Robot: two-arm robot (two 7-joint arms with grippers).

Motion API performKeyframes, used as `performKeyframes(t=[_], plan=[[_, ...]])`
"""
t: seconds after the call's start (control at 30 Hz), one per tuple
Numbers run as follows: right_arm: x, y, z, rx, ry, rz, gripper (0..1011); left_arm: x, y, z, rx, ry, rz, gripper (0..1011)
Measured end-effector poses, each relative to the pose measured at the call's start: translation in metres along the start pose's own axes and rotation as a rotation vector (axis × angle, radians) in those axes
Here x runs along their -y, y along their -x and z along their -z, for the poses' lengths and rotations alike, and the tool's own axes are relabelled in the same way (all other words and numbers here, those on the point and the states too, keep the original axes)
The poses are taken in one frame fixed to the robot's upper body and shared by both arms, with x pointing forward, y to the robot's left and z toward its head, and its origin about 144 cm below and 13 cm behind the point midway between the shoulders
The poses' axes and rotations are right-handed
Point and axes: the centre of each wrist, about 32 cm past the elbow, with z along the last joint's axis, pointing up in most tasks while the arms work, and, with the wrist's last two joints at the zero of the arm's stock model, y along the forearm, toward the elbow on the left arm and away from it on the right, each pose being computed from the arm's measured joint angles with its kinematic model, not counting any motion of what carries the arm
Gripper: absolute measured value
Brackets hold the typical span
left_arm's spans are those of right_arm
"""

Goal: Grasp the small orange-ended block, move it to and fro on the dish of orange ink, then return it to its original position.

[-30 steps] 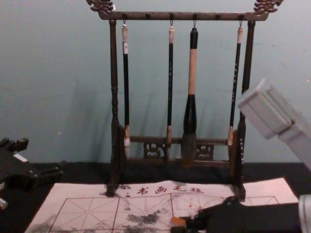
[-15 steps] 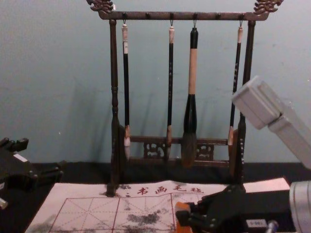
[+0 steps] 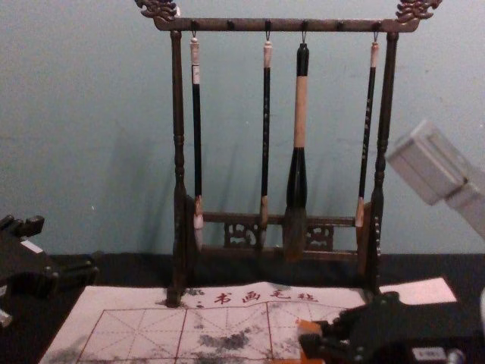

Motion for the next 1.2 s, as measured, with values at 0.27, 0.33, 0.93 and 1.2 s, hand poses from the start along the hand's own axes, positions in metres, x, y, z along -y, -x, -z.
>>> performKeyframes(t=[0.27, 0.33, 0.93, 1.2], plan=[[0.010, 0.008, 0.002, 0.006, 0.005, -0.015, 81, 0.000, 0.000, 0.000, 0.000, 0.000, 0.000, 1001], [0.011, 0.009, 0.002, 0.007, 0.004, -0.020, 81, 0.000, 0.000, 0.000, 0.000, 0.000, 0.000, 1001], [-0.001, 0.020, -0.004, 0.018, -0.013, -0.091, 81, 0.000, 0.000, 0.000, 0.000, 0.000, 0.000, 1001], [-0.010, 0.015, -0.008, 0.020, -0.018, -0.081, 81, 0.000, 0.000, 0.000, 0.000, 0.000, 0.000, 1001]])
